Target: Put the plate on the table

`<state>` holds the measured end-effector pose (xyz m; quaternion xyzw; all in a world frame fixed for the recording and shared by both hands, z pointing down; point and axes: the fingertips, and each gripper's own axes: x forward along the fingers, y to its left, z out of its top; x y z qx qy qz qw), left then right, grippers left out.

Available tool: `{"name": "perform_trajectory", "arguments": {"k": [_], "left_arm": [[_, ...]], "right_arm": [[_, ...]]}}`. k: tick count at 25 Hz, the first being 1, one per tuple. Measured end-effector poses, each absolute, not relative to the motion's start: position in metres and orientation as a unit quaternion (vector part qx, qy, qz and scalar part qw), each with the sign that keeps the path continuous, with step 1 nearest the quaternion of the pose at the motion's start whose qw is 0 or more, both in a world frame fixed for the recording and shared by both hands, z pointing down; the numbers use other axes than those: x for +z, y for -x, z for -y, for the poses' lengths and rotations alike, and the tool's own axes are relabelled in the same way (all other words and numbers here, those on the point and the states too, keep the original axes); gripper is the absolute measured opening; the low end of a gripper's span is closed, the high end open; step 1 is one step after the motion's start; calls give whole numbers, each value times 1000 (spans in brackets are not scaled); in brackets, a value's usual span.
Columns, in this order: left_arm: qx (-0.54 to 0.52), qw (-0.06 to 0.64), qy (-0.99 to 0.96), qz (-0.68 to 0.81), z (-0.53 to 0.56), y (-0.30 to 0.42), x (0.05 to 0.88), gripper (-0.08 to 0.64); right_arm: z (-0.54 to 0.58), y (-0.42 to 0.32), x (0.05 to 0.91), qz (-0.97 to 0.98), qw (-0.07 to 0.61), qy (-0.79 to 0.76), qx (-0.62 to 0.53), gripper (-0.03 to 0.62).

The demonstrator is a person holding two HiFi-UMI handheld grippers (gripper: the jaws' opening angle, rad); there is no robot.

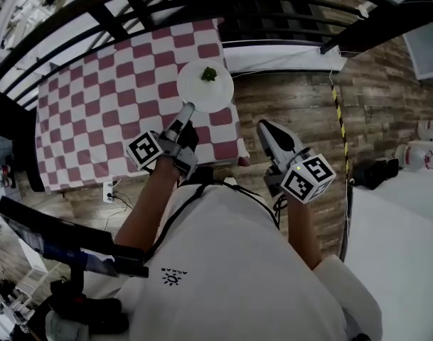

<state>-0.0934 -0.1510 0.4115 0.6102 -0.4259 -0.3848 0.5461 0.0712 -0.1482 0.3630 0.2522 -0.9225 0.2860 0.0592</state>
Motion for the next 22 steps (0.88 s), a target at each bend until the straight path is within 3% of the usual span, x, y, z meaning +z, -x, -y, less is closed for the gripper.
{"name": "perform_trajectory", "arguments": {"k": [12, 22], "left_arm": [[-415, 552, -607, 393, 205, 168, 432, 18], [-441, 551, -586, 397, 241, 199, 455, 17]], "right_arm": [[192, 21, 371, 922, 80, -256, 279, 9], [219, 50, 380, 922, 101, -241, 285, 9]]}}
